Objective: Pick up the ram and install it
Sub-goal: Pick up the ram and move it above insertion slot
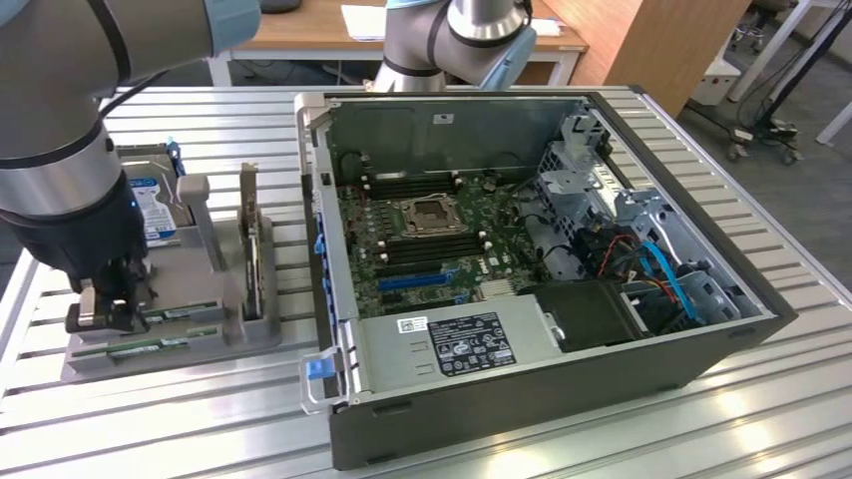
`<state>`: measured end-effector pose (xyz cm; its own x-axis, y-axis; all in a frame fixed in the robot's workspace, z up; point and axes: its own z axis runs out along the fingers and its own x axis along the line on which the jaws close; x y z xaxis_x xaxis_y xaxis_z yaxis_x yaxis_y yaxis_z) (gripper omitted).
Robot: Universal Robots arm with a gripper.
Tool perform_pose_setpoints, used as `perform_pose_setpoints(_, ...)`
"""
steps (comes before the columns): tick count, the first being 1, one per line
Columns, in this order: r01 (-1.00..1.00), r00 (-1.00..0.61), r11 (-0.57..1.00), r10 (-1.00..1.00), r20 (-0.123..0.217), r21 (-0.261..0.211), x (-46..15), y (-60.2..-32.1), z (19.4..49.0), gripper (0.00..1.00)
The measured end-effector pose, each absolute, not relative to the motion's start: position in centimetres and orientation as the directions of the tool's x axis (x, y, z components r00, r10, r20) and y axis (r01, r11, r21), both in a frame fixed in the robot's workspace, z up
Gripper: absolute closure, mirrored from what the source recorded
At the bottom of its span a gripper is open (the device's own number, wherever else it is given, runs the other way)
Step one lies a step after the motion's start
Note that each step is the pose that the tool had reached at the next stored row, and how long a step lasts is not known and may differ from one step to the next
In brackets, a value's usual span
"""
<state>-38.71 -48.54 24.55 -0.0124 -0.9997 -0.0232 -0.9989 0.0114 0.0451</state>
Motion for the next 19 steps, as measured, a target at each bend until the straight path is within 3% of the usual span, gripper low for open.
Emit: perform_pose_setpoints(19,-0.999,-0.012,0.011,-1.000,-0.023,0.045,-38.7,-48.6,22.5,0.58)
